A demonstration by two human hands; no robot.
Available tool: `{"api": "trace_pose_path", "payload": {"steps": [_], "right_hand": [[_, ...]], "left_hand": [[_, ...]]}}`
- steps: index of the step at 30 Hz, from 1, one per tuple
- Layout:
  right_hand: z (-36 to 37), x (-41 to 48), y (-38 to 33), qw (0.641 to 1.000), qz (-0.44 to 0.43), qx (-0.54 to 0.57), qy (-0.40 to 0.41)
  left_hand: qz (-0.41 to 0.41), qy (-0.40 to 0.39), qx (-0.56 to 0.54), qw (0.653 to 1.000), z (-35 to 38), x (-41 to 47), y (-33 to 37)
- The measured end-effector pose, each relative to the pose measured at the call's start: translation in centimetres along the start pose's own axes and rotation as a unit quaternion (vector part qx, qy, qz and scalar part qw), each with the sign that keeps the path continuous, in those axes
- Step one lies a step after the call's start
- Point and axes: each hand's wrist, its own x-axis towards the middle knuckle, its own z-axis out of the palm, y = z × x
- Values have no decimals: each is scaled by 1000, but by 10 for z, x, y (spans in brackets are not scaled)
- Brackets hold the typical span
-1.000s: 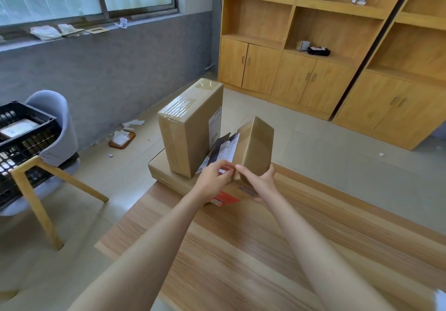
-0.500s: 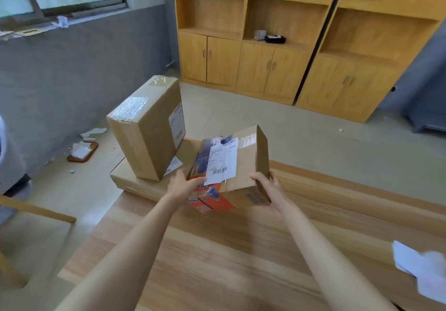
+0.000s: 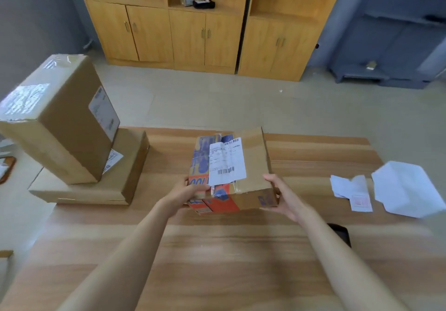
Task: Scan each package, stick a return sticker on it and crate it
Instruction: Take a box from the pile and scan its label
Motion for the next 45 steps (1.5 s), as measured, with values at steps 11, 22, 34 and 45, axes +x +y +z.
{"api": "trace_pose_path", "payload": {"steps": [11, 22, 34, 45], "right_hand": [[-50, 10, 39, 999, 9, -24, 24], [-95, 45, 51, 998, 49, -23, -31], [-107, 69, 69, 996, 71, -17, -47], [-108, 69, 68, 988, 81, -126, -37]], "left_hand": [[11, 23, -9, 1000, 53, 2, -13], [12, 46, -27, 999, 104, 13, -26], [35, 61, 22, 997, 116, 34, -39], [36, 67, 136, 988, 118, 35, -40]]}}
